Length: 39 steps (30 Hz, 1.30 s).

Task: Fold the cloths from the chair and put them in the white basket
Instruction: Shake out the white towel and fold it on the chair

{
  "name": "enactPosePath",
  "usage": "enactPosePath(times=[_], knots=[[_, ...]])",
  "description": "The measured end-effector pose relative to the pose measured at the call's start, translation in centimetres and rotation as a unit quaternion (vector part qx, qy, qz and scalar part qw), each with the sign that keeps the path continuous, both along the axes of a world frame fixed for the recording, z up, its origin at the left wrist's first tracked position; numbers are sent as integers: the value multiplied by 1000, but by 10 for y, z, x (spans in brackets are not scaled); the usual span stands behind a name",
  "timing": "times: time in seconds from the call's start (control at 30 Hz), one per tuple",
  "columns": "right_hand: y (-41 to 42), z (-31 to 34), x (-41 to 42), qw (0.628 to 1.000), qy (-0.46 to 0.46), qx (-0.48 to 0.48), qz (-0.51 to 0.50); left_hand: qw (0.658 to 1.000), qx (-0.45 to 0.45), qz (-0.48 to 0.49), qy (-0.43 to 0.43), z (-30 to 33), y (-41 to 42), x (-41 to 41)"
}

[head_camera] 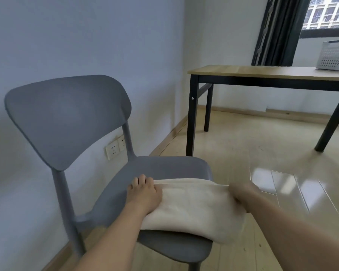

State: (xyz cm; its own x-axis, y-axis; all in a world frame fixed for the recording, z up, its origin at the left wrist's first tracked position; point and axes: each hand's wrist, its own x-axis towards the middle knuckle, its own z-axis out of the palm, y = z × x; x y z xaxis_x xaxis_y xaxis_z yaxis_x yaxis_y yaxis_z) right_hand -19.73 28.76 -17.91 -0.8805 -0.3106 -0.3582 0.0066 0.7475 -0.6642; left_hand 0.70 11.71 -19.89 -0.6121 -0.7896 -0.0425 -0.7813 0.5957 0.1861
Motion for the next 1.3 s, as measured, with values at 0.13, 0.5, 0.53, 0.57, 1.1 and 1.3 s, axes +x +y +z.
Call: enactPosePath(times=[0.13,0.5,0.53,0.57,1.1,1.3], knots=[[-9,-41,-5,979,-191,-68,-28,997,-13,-23,75,-23,-11,-5],[1,-63,-11,891,-311,-320,-86,980,-73,-92,161,-16,-15,1],[4,-55,-11,895,-295,-320,-93,976,-92,-90,176,-13,-13,4],[8,-44,-9,902,-274,-322,-91,971,-119,-94,187,-9,-11,8],[84,119,41,917,31,-396,-51,962,-97,-117,228,131,77,97],[106,134,63,955,158,-229,102,979,-188,-76,-14,147,106,119]])
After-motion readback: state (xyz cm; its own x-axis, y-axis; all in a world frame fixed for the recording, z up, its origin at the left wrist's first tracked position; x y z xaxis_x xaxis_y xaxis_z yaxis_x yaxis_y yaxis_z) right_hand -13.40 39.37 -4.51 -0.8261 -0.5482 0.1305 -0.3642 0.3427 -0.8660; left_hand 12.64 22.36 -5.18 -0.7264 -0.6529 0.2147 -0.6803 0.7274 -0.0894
